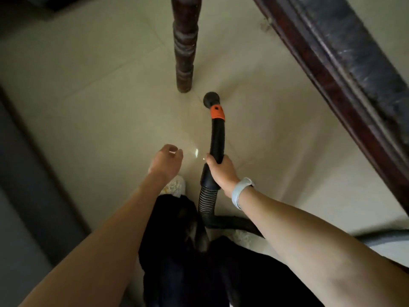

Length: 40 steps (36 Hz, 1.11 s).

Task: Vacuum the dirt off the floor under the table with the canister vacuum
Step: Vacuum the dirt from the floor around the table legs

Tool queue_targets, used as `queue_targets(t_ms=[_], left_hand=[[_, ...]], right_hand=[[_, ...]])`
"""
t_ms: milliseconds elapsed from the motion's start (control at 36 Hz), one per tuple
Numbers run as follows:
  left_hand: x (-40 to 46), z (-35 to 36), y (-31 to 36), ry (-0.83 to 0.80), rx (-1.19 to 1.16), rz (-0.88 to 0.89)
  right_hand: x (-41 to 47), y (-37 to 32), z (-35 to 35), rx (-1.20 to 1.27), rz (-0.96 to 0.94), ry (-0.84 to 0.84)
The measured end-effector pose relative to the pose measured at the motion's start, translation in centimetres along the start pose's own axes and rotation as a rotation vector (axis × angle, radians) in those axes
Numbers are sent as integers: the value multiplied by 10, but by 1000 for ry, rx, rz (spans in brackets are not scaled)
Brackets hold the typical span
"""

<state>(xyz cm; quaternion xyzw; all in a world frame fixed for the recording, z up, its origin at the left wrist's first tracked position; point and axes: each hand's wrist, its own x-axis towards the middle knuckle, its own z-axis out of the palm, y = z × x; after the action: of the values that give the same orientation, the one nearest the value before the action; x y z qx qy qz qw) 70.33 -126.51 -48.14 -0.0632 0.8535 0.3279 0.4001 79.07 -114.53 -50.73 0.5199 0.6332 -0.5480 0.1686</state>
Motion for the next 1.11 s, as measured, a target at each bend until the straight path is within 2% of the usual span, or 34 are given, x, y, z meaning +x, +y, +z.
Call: queue_targets(t_ms=[139, 306, 500, 861, 1111], left_hand=[[-74, -12, -9, 39, -147, -87], [-154, -17, 1, 87, -282, -111], [-231, 4, -4, 1, -324, -89], [-416, 49, -27, -198, -396, -45], [-536, 120, -12, -282, -395, -103]], right_hand=[[-71, -10, -11, -181, -89, -95], [-155, 4, -42, -322, -65, -173], [-254, 51, -80, -454, -119, -80], [-438, 153, -145, -486, -291, 15], [-527, 225, -235, -500, -258, 114]])
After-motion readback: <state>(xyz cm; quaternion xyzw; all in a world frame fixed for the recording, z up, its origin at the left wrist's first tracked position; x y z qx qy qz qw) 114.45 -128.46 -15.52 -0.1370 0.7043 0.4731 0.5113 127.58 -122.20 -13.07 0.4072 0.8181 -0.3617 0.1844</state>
